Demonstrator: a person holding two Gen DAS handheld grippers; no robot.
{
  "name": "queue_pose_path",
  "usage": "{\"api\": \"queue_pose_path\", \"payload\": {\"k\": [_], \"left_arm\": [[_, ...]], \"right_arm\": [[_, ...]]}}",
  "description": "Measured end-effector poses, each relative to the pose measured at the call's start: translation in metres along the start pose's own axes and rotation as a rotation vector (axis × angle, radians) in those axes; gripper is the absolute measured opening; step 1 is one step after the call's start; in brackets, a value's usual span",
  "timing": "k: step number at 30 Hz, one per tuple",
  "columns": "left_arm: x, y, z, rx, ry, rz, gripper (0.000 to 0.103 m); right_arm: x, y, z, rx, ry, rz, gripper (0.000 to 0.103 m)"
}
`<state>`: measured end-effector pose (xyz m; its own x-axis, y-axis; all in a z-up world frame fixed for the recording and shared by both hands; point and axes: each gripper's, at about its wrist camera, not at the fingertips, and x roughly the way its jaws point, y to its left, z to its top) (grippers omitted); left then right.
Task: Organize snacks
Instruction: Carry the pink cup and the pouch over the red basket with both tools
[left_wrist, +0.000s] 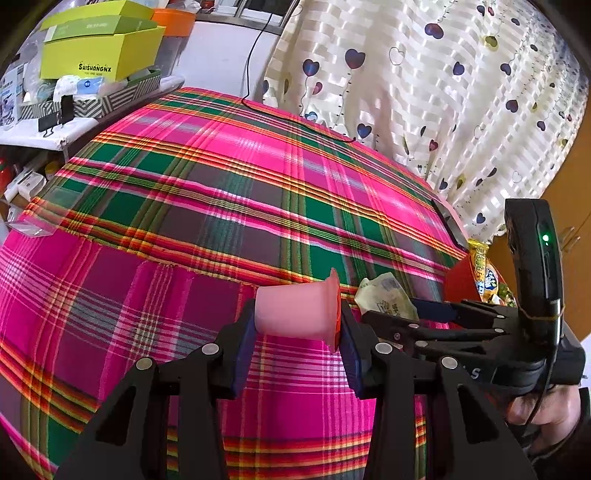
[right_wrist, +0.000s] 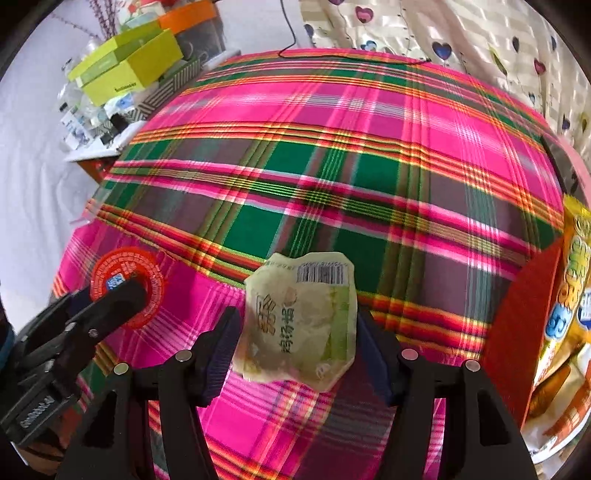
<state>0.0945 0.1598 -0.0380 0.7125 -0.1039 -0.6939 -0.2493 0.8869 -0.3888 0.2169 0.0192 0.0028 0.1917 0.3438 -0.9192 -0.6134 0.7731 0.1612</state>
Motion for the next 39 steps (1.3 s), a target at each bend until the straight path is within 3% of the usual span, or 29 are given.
{"api": "queue_pose_path", "payload": {"k": [10,25,39], "left_arm": [[0.001,0.002,0.0,-0.003,0.001,0.008,0.042],[-0.015,-0.022,-0.001,0.041,-0.011,0.009,0.042],[-0.04,-0.096,-0.009,0.17,-0.036,-0.02,0.042]], "right_arm": [[-0.009,0.018,-0.002,-0.108,-0.062,0.019,0.031],[-0.043,0.011,-0.022,-0.083,-0.132,0.07,0.031],[-0.119,-0.027,-0.058,-0.001,-0.282,0.094,0.031]]}}
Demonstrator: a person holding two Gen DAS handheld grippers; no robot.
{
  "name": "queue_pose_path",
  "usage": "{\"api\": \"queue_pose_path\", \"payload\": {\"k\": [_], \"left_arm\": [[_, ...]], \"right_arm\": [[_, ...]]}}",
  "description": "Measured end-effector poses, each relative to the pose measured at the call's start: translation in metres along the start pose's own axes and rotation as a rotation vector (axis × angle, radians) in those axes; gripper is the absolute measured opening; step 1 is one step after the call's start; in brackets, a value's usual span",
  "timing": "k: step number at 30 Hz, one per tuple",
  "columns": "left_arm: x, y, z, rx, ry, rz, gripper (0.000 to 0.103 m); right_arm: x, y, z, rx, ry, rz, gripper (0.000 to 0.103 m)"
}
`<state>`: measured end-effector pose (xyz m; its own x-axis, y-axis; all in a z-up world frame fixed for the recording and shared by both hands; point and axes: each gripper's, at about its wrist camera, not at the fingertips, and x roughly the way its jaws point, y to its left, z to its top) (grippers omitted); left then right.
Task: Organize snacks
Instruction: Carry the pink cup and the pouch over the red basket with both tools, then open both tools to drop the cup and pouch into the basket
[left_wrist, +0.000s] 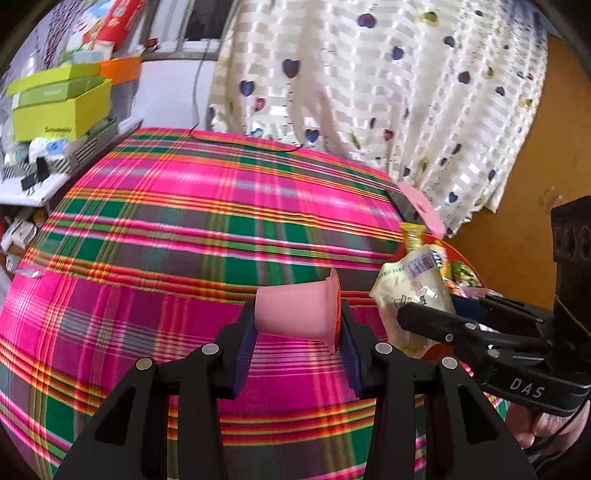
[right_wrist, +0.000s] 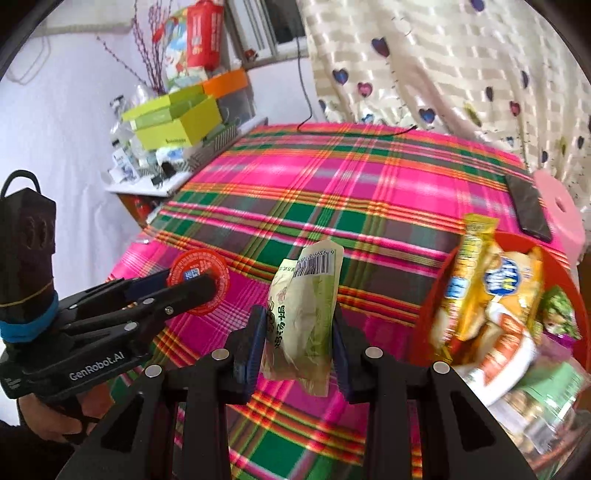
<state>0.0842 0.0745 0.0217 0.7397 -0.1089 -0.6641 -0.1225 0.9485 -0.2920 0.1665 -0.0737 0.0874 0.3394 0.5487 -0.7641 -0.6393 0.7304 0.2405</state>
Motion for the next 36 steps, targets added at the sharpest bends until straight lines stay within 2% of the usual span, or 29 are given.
{"api": "queue_pose_path", "payload": {"k": [10,22,28,36], "left_arm": [[0.006,-0.054,0.008,0.095,0.008,-0.048,0.042],[0.031,-0.097,0.018,0.171,0.04,-0.105,0.042],[0.046,-0.12,0.023,0.211,0.057,-0.138,0.042],[0.071,-0.148,0.027,0.259,0.096,-0.168,0.042]], "right_arm": [[-0.048,-0.045,-0.011,0.085,-0.082,-0.057,0.031],[-0.078,-0.107,-0.017,0.193,-0.141,-0.135,0.031],[-0.083,-0.138,-0.02,0.248,-0.146,-0.16,0.031],[-0.067,-0.163,-0.017,0.284,-0.116,-0.142,0.033]]}}
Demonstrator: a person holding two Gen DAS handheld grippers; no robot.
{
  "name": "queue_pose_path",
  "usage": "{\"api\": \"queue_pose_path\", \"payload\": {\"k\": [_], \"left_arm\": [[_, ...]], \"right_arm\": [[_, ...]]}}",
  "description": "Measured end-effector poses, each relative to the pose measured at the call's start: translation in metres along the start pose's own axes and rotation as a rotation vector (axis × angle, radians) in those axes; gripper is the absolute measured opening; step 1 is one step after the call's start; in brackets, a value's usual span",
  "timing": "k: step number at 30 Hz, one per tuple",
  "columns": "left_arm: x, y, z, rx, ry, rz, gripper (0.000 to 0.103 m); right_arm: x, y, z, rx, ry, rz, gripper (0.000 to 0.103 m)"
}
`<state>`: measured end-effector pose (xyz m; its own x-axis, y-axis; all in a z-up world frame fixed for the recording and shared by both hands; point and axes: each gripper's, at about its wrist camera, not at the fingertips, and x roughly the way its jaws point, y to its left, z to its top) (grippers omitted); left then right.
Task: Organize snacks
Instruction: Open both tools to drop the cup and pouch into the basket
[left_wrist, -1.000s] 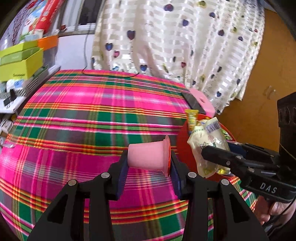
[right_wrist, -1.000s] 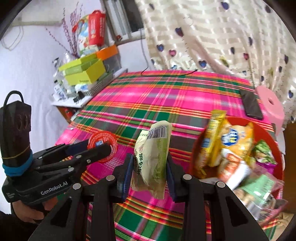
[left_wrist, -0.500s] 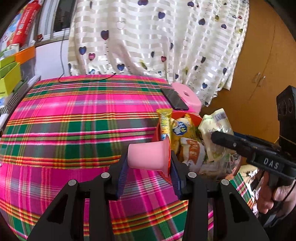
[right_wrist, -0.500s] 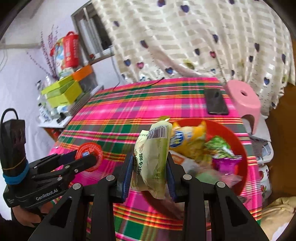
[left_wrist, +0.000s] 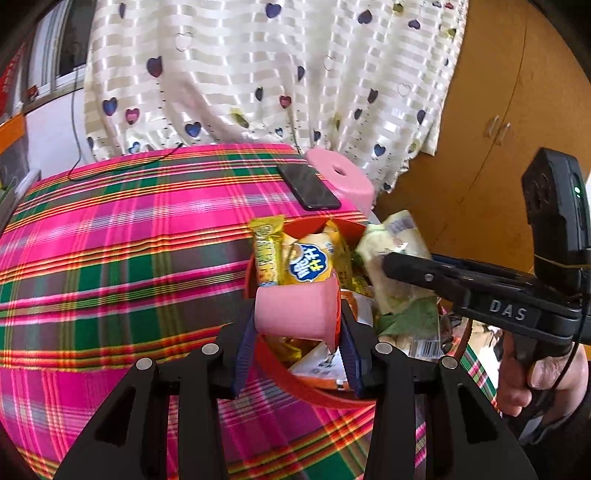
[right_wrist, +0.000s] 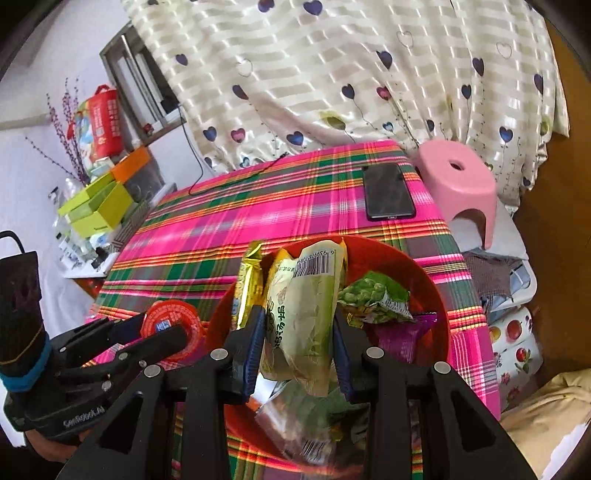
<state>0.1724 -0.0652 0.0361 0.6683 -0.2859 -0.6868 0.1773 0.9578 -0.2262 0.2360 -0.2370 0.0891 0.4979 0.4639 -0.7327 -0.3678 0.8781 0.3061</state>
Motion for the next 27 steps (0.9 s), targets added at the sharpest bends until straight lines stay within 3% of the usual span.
{"api": "queue_pose_path", "payload": {"k": [15,27], "left_arm": [[0.035,-0.016,0.007,0.015,0.044,-0.069,0.043],[0.031,-0.006,0.006,-0.022,0.019,-0.114,0.049]], "right_arm": [[0.005,-0.021,0.005,0.022,-0.023,0.016,0.034],[-0.001,-0.024,0.0,0.032,-0.023,0.023,0.034]]}}
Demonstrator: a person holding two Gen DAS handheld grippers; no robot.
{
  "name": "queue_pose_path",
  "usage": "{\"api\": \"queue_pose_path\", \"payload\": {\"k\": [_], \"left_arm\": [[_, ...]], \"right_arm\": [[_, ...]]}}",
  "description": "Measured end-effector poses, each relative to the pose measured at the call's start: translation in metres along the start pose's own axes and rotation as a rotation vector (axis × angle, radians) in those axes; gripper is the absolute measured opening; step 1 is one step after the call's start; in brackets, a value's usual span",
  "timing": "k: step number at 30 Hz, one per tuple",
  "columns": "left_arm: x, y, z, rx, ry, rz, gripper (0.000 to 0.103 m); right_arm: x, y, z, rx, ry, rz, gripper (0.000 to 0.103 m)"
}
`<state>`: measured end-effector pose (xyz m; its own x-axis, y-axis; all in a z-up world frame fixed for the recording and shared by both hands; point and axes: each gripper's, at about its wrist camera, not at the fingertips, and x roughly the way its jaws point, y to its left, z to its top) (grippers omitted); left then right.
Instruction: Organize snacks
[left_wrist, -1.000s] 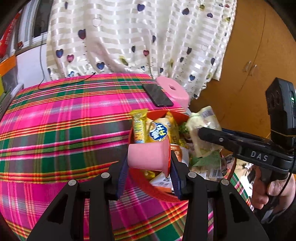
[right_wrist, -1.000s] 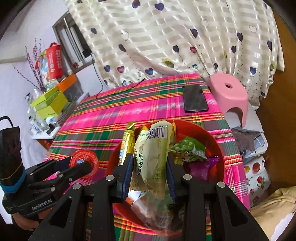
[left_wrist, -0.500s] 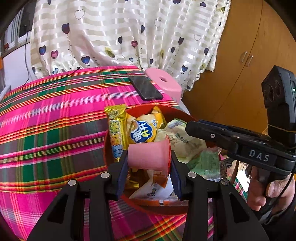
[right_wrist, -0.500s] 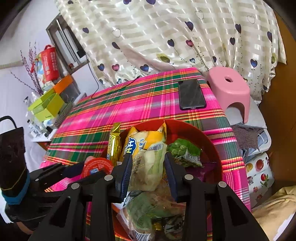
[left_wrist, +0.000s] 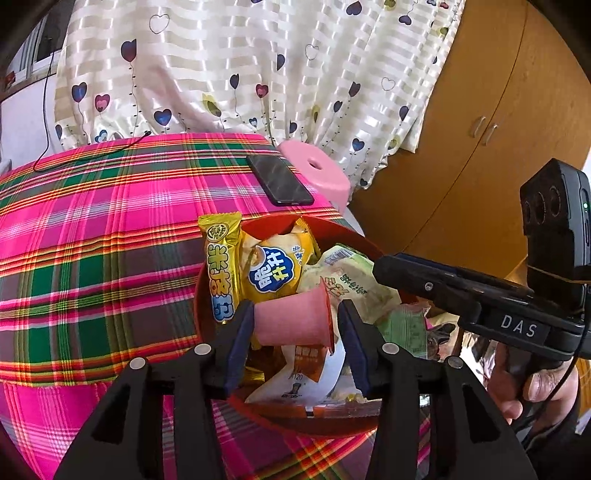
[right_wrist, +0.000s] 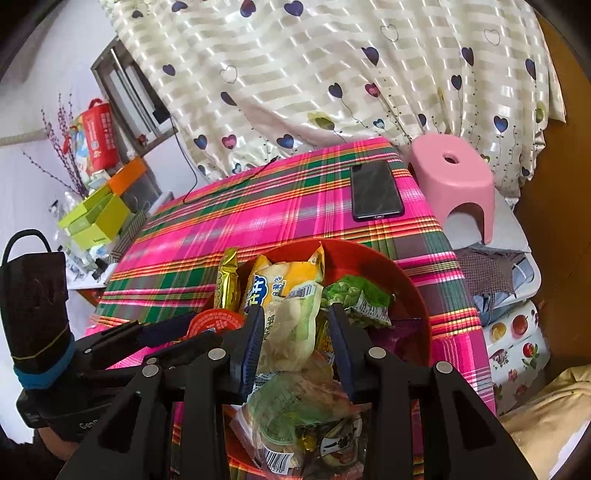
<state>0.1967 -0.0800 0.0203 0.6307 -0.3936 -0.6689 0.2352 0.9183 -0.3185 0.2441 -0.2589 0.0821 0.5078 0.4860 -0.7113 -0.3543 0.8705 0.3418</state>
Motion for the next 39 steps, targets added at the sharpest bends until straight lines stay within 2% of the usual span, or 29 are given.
{"api": "queue_pose_path", "payload": {"k": [3,4,11,17,25,35,39], "left_arm": [[-0.003,0.002,-0.002,-0.005,-0.004,-0.003,0.049],[-0.004,0.003,-0.003,-0.005,-0.002,0.012,0.052],[-0.015,0.002,-0.009,-0.001,-0.009,0.009,0.053],[-0.029,-0.003,-0.015,0.013,-0.024,0.026,0.053],[-0.046,-0.007,-0.03,0.014,-0.023,0.084,0.052],[-0.069,-0.01,-0.05,0.0,-0.034,0.143,0.052],[-0.072,-0.014,-0.06,0.006,-0.029,0.161,0.052]], "right_arm": [[-0.001,0.002,-0.002,-0.003,0.002,0.004,0.034],[-0.001,0.003,-0.002,-0.003,0.001,0.004,0.034],[-0.002,0.004,-0.002,-0.004,0.003,0.002,0.034],[-0.016,0.014,-0.015,-0.018,-0.001,0.004,0.034],[-0.033,0.029,-0.035,-0.039,0.002,0.008,0.034],[-0.051,0.051,-0.057,-0.095,-0.016,-0.029,0.035],[-0.056,0.054,-0.069,-0.095,-0.012,-0.011,0.036]]}}
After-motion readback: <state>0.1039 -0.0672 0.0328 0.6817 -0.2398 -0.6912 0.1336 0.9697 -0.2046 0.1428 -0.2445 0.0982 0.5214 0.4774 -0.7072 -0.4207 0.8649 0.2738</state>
